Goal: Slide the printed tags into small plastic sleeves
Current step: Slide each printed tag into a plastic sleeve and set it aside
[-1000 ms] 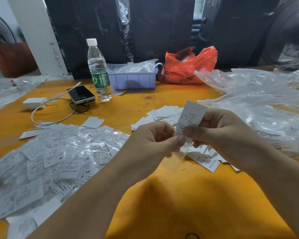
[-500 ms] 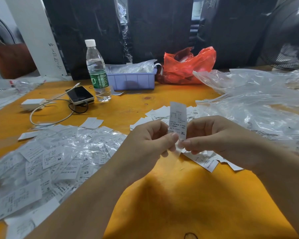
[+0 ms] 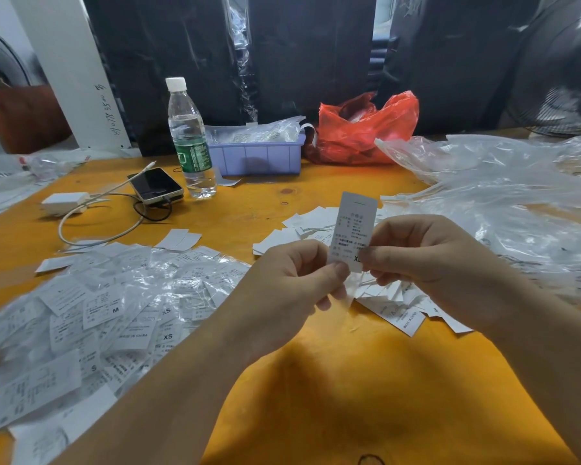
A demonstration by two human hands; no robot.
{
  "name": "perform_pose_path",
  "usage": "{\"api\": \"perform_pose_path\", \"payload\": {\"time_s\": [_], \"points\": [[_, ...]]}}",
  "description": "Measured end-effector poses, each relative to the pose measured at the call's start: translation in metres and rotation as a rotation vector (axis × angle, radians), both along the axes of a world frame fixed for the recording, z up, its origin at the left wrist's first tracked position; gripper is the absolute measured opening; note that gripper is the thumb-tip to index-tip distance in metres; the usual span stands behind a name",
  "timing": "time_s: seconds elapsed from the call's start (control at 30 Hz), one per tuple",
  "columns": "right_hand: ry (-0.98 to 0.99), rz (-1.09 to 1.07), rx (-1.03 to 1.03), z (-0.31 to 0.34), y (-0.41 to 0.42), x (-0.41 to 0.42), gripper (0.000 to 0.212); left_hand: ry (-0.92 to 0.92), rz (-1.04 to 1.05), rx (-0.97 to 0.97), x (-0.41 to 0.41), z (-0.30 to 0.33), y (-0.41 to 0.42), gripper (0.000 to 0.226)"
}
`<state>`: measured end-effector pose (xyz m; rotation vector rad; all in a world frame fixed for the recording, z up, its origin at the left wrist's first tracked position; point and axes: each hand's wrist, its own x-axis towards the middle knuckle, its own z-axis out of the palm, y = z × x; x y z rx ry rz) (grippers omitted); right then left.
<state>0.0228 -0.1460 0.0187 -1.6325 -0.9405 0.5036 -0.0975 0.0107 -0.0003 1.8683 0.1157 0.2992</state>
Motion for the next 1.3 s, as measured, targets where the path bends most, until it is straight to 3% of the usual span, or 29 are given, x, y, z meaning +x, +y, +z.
{"api": "perform_pose_path", "payload": {"time_s": [0.33, 0.47, 0.57, 0.67, 1.0, 1.2, 1.3], "points": [[0.049, -0.019, 0.062, -0.0061, 0.0066, -0.0063, 0.006, -0.022, 0.016, 0.008, 0.0003, -0.0008, -0.0004, 0.012], [0.079, 0.019, 0.065, -0.008, 0.0079, -0.0074, 0.036, -0.044, 0.015, 0.004, 0.001, -0.0023, 0.0004, 0.016], [0.131, 0.041, 0.084, -0.0091, 0.0083, -0.0074, 0.04, -0.061, 0.022, 0.003, 0.0016, -0.0033, 0.0009, 0.021], [0.16, 0.077, 0.082, -0.0076, 0.0074, -0.0081, 0.045, -0.075, 0.029, -0.006, 0.0014, -0.0034, 0.0017, 0.011], [0.119, 0.054, 0.061, -0.0072, 0.0076, -0.0082, 0.026, -0.083, 0.108, -0.072, 0.0011, -0.0003, 0.0016, 0.014], [0.147, 0.061, 0.108, -0.004, 0.0061, -0.0055, 0.033, 0.003, 0.01, -0.037, 0.0008, -0.0005, -0.0003, 0.013], [0.1, 0.065, 0.116, -0.0018, 0.0022, -0.0012, 0.027, 0.005, -0.043, -0.041, 0.0005, -0.0002, -0.0016, 0.011]]}}
